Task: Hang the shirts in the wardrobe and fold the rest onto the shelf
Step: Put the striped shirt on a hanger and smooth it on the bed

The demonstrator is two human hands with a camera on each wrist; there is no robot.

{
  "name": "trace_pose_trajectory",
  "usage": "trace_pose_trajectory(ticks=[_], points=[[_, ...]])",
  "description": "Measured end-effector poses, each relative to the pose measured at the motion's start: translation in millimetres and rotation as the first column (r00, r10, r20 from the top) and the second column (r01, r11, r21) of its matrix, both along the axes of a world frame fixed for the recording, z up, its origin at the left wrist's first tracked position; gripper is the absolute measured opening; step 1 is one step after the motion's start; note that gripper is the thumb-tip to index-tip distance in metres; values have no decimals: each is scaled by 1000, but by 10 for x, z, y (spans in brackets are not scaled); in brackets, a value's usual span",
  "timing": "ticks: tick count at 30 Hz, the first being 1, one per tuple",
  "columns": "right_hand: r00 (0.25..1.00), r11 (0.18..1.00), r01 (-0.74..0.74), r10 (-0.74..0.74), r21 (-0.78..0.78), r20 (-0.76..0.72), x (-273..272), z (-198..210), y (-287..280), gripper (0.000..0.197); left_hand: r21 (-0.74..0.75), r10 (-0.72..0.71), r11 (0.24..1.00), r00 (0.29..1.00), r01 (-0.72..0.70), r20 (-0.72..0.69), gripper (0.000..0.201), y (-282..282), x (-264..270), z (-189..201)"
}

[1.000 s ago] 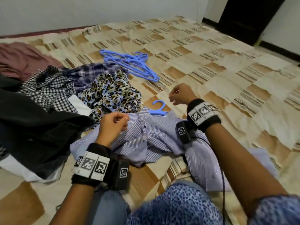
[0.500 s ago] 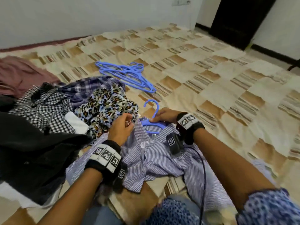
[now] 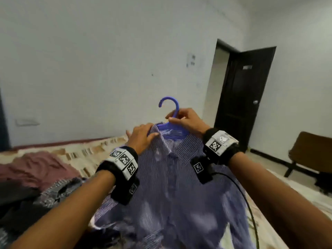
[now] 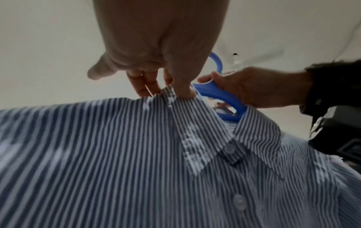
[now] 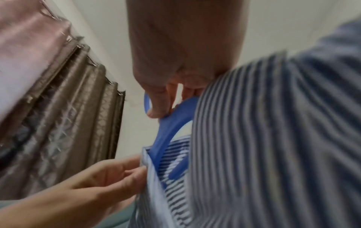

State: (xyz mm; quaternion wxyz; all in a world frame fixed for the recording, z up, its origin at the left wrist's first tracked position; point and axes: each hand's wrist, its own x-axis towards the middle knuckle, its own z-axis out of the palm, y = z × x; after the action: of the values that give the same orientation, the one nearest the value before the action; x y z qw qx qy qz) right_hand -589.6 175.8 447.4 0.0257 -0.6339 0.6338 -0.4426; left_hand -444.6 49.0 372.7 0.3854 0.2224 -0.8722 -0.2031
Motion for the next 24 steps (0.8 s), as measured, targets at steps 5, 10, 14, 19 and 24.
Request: trace_pose_trajectory(ticks=[5, 10, 14, 19, 24], points=[[972, 998, -60, 61, 14, -229, 328, 647, -4, 12, -29, 62, 998, 995, -64, -73, 19, 54, 379, 771], [979, 996, -91, 86, -15, -184, 370, 1064, 193, 14, -30, 159, 986, 983, -162, -88, 25, 1, 755, 1081], [956, 984, -164, 176, 71, -233, 553, 1178, 216, 9, -77, 96, 991, 986, -107, -133, 22, 139, 756, 1289], [961, 982, -184, 189, 45, -202, 662, 1209, 174, 12, -81, -10, 997, 959, -13, -283, 19, 371, 691, 1377], [975, 987, -162, 160, -1, -157, 635, 1197, 234, 10, -46, -38, 999, 952, 25, -303, 28, 412, 714, 1373]])
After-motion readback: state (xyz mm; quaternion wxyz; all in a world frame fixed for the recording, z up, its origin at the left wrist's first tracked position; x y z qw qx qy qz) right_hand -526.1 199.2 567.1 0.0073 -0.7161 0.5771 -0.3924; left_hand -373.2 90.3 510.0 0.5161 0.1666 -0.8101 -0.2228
